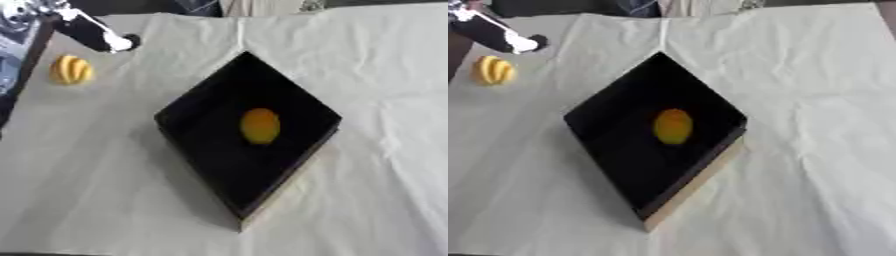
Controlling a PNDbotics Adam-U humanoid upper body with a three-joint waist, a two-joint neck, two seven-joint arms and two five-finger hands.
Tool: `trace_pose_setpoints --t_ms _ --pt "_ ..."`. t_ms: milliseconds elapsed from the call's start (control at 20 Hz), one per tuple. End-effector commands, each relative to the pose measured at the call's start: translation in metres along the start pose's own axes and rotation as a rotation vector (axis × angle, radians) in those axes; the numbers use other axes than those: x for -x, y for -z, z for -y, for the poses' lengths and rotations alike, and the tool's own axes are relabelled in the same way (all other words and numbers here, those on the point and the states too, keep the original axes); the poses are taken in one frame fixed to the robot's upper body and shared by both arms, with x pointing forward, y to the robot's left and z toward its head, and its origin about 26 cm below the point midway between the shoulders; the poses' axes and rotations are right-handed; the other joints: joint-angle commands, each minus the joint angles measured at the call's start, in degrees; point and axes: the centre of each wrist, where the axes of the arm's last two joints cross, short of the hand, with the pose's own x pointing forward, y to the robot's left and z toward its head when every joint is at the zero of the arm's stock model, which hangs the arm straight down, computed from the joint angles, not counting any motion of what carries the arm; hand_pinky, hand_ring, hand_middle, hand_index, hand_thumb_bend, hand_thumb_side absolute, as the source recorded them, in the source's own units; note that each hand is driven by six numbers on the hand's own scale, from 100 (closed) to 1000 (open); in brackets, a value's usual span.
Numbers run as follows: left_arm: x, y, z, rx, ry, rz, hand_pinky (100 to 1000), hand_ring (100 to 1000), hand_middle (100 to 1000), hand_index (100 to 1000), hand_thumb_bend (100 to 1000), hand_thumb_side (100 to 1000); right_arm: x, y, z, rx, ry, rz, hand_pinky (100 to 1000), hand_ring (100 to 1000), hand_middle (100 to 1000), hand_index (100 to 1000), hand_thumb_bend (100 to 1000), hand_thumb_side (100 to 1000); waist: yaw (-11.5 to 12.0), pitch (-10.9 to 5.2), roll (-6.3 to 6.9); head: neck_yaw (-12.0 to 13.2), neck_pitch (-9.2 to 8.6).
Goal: Pick up objects on the table and place them in the box.
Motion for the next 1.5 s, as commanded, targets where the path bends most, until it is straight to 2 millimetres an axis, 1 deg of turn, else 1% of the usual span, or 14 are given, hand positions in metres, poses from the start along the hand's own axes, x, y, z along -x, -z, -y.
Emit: trace_pose_setpoints --t_ms 50,200,250,350,600,750,1000,1200,1250,1300,1350,1400,1450,1500 --pt "0.058 -0.011 -0.004 0.023 -0.001 -0.204 926 909 859 923 530 179 -0.007 0.007 0.004 -0.022 -0.029 0.027 911 866 703 800 100 244 -0.26 -0.77 -0.23 0.16 -1.06" --pt "0.087 -0.013 0.012 0.082 -0.051 -0.285 936 917 866 932 544 131 -0.006 0.006 0.003 -0.024 -0.029 0.022 913 868 701 799 100 254 -0.64 -0.21 -0.21 0.57 -1.46" --pt "0.093 -0.013 0.016 0.096 -0.073 -0.299 938 917 867 933 547 103 -0.006 0.005 0.003 -0.024 -0.028 0.02 913 868 701 799 100 257 -0.79 -0.01 -0.21 0.77 -1.64" --pt "0.1 -0.012 0.024 0.105 -0.113 -0.318 936 915 865 933 541 100 -0.005 0.005 0.002 -0.027 -0.025 0.017 914 869 700 799 100 263 -1.07 0.38 -0.23 1.0 -1.94" --pt "0.107 -0.006 0.037 0.1 -0.166 -0.378 929 912 863 926 528 100 -0.004 0.006 -0.002 -0.038 -0.012 0.018 916 871 698 798 100 280 -2.18 1.25 -0.25 1.82 -2.73" --pt "0.109 -0.004 0.043 0.106 -0.155 -0.424 921 910 865 921 538 100 -0.004 0.006 -0.004 -0.042 -0.005 0.017 917 871 697 798 100 287 -2.75 1.77 -0.19 2.41 -3.07" --pt "0.113 -0.002 0.051 0.127 -0.131 -0.488 906 903 860 915 526 100 -0.004 0.007 -0.006 -0.047 0.005 0.017 918 872 696 797 100 297 -3.39 2.42 -0.04 3.17 -3.69" --pt "0.113 0.0 0.058 0.159 -0.112 -0.503 850 863 826 888 498 100 -0.003 0.007 -0.008 -0.048 0.013 0.011 920 873 694 797 100 299 -3.82 2.74 0.06 3.65 -3.96" --pt "0.113 0.0 0.059 0.166 -0.107 -0.505 835 849 800 865 461 100 -0.003 0.006 -0.008 -0.049 0.014 0.01 920 873 694 797 100 310 -3.92 2.78 0.1 3.72 -3.99" --pt "0.113 0.0 0.06 0.172 -0.1 -0.507 835 849 800 865 461 100 -0.003 0.006 -0.008 -0.05 0.015 0.009 920 873 694 797 100 310 -4.0 2.8 0.13 3.77 -4.01" --pt "0.113 0.001 0.061 0.177 -0.089 -0.508 800 803 755 789 382 100 -0.003 0.006 -0.009 -0.05 0.016 0.008 920 874 694 797 100 312 -4.06 2.8 0.15 3.77 -3.97" --pt "0.113 0.001 0.061 0.182 -0.075 -0.508 788 788 739 766 355 100 -0.003 0.006 -0.009 -0.05 0.017 0.006 920 874 694 797 100 313 -4.09 2.79 0.16 3.73 -3.91" --pt "0.112 0.001 0.061 0.185 -0.065 -0.504 767 760 714 730 295 100 -0.002 0.005 -0.009 -0.049 0.017 0.004 920 874 694 797 100 314 -4.07 2.75 0.16 3.68 -3.79" --pt "0.112 0.001 0.06 0.184 -0.057 -0.5 763 754 706 717 278 100 -0.002 0.005 -0.009 -0.049 0.017 0.002 920 874 694 797 100 314 -4.02 2.7 0.16 3.65 -3.68"
